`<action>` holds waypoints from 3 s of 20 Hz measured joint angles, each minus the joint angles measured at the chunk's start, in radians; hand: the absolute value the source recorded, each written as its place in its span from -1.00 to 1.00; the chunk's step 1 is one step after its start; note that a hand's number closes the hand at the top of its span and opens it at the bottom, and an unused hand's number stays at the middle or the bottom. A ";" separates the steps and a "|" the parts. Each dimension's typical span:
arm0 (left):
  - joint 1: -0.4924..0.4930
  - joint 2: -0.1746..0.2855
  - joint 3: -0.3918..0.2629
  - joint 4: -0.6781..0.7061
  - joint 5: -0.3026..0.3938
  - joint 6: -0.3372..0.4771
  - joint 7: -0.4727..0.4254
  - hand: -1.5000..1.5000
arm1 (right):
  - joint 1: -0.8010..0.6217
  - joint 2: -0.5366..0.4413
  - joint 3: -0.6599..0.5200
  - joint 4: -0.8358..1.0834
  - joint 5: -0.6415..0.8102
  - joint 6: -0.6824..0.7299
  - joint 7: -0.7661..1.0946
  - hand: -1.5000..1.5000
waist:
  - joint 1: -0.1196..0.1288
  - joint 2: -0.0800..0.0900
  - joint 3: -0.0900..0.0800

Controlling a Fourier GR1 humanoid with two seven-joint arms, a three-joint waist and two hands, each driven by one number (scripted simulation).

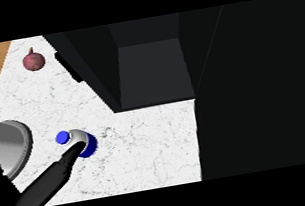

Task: Pick up the bottled water, place it into the cabinet and close the cabinet

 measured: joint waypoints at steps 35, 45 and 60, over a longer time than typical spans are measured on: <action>-0.041 -0.001 0.310 0.968 0.786 -0.314 -0.801 -1.00 | 0.467 -0.079 0.160 -0.066 0.118 0.061 -0.341 -1.00 | -0.016 0.003 -0.004; -0.223 0.010 0.408 1.382 0.853 -0.511 -1.077 1.00 | 0.522 -0.117 0.193 -0.066 0.132 0.052 -0.412 -1.00 | -0.018 0.005 -0.004; -0.391 0.074 0.412 1.652 0.714 -0.414 -1.331 1.00 | 0.551 -0.160 0.218 -0.064 0.145 0.014 -0.462 -1.00 | -0.016 0.003 0.003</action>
